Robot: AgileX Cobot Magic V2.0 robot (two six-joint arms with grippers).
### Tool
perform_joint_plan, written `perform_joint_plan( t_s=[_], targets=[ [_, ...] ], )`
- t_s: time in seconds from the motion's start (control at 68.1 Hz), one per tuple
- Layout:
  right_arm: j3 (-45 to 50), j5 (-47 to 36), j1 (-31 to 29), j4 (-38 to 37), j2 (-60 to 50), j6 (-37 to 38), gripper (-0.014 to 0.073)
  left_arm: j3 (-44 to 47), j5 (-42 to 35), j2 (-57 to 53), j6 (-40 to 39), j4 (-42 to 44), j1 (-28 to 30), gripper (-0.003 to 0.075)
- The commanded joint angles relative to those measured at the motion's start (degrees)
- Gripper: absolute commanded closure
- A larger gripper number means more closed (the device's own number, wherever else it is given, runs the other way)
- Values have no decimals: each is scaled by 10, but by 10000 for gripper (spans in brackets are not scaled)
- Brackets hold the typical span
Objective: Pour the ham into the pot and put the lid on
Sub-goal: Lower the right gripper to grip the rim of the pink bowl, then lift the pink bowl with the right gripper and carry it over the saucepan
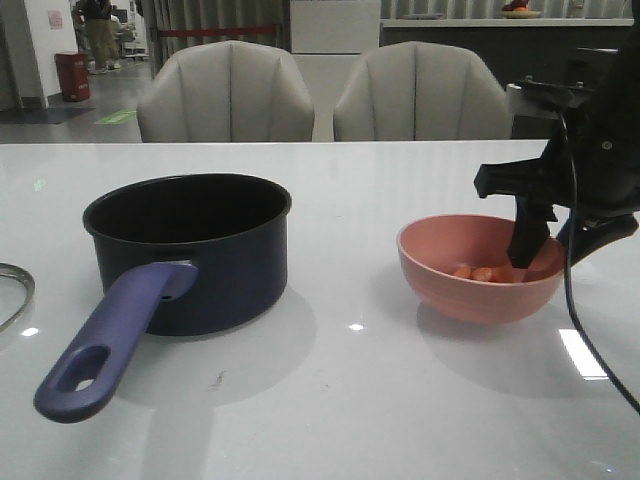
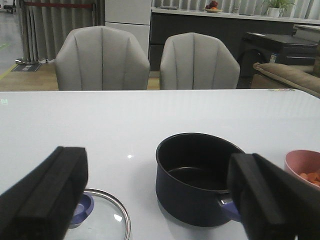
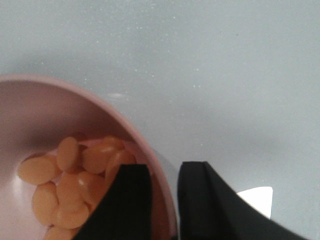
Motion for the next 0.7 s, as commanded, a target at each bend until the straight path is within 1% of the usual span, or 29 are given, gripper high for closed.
perform_joint_plan(
  t_s=[0.0,0.073,0.205,0.264,0.352,0.411,0.514,0.558,0.69],
  targets=[
    [-23,-13,-2,20,-26,-3,434,-15,-50,9,-1,-5,-5,95],
    [-32,-3,-2,26,-29,-3,468,-15,-50,9,-1,-5,-5,95],
    [-50,-3,-2,26,-38,-3,467,-15,-50,9,-1,-5,-5,95],
    [-63,-3,-2,39,-42,-3,467,-15,-50,9,-1,-5,-5,95],
    [-91,17,-1,56,-45,-4,467,-15,-50,9,-1,-5,-5,95],
    [-119,38,8,56,-46,-21,467,-15,-50,9,-1,-5,-5,95],
    [-183,81,48,55,-45,-63,467,-15,-50,9,-1,-5,-5,95],
    [-204,90,60,52,-45,-64,467,-15,-50,9,-1,-5,-5,95],
    [-275,96,123,32,-31,-62,467,-15,-50,9,-1,-5,-5,95]
  ],
)
